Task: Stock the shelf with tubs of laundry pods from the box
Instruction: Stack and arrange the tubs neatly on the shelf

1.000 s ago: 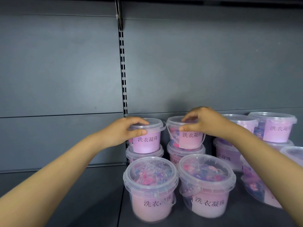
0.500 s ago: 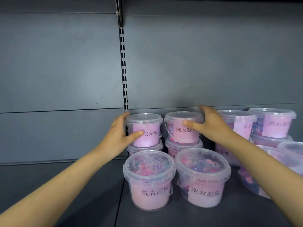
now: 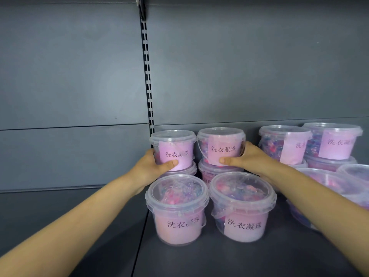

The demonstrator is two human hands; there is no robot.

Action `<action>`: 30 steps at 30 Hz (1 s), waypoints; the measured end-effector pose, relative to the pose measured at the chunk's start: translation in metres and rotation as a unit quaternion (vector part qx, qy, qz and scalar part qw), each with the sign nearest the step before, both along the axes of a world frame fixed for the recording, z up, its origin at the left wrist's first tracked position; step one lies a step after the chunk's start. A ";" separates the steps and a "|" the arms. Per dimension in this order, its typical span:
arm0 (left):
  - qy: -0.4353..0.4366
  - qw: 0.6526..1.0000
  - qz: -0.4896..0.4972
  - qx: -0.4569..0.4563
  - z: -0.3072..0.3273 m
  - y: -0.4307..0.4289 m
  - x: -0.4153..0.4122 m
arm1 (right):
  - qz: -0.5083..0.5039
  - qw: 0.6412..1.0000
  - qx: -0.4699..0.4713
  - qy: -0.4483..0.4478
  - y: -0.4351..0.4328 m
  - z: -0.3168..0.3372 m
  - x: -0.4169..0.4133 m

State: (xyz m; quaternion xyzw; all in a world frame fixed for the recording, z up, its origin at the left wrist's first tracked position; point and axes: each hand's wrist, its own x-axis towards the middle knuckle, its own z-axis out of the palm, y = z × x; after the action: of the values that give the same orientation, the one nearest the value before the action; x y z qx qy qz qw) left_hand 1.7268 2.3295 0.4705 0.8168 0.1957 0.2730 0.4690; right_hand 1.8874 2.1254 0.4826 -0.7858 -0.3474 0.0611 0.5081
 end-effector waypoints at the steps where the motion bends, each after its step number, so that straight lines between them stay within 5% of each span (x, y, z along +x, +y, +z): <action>1: 0.011 1.000 0.005 0.010 0.000 0.000 0.000 | 0.017 1.000 -0.004 0.012 0.000 -0.001 -0.002; 10: 0.045 0.998 0.026 0.047 0.002 0.007 0.001 | 0.026 0.996 -0.028 0.082 -0.002 -0.001 0.016; 17: 0.078 0.995 -0.052 0.038 0.002 0.004 0.000 | -0.008 0.987 -0.159 0.017 0.003 -0.001 0.015; 30: 0.083 0.990 -0.111 0.005 -0.002 0.016 0.003 | 0.072 0.983 -0.140 0.096 -0.013 0.018 0.026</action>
State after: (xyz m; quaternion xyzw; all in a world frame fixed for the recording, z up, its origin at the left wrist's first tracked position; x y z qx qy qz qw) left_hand 1.7303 2.3459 0.4684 0.8559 0.1411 0.1515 0.4739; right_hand 1.9130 2.1123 0.5010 -0.8127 -0.3407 0.2207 0.4180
